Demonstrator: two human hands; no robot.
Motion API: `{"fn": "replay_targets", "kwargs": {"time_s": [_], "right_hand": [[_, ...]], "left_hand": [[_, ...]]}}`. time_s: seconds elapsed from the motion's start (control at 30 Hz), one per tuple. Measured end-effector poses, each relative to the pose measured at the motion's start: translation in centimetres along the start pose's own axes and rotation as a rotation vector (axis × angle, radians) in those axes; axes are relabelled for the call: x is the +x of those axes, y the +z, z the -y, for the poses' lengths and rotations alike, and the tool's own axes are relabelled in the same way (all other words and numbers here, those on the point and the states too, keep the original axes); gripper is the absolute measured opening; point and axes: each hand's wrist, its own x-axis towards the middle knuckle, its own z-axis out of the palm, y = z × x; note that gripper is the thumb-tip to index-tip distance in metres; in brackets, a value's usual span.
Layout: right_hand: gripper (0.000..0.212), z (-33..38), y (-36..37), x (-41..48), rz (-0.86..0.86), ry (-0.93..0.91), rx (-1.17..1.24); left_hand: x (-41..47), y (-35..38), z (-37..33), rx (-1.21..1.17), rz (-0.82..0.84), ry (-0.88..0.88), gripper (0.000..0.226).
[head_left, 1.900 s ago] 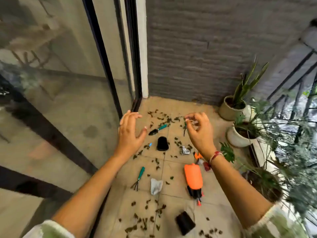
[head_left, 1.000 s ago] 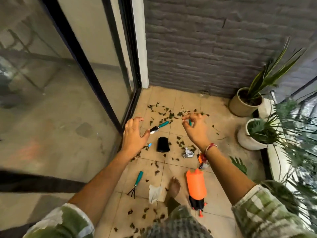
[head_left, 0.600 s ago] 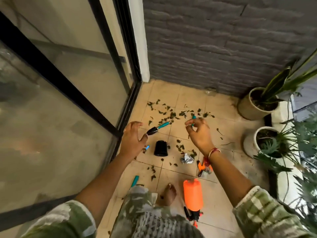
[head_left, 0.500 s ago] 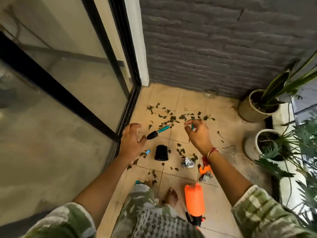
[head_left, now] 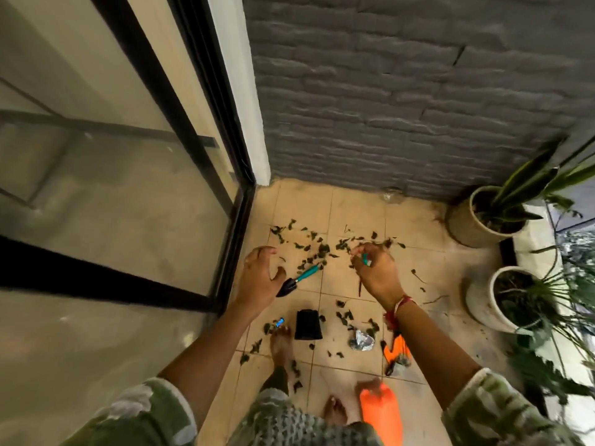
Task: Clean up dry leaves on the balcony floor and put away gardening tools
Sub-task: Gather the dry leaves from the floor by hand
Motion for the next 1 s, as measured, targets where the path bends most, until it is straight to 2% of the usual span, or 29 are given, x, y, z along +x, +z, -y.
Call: {"fn": "replay_targets", "kwargs": {"time_s": [0.2,0.4,0.73,0.87,1.0], "right_hand": [[0.015,0.2,5.5,3.7,0.056,0.054,0.009],[0.016,-2.9,8.2,7.1,0.086,0.050,-0.010],[0.022,-14.0,16.7,14.8,0.138,-0.049,-0.113],[0.024,-18.9,20.3,17.6,0.172,-0.135,-0.175],[0.024,-26.3,27.0,21.4,0.221,-0.195,-0.235]], "left_hand": [[4.7,1.6,3.9,0.004,0.072,-0.012,0.041],[8.3,5.6,6.0,-0.054,0.112,-0.052,0.042],[16.7,17.6,12.2,-0.065,0.086,-0.114,0.039],[18.6,22.9,17.0,-0.037,0.094,-0.121,0.032],[20.1,30.0,24.5,0.054,0.154,-0.068,0.028]]}}
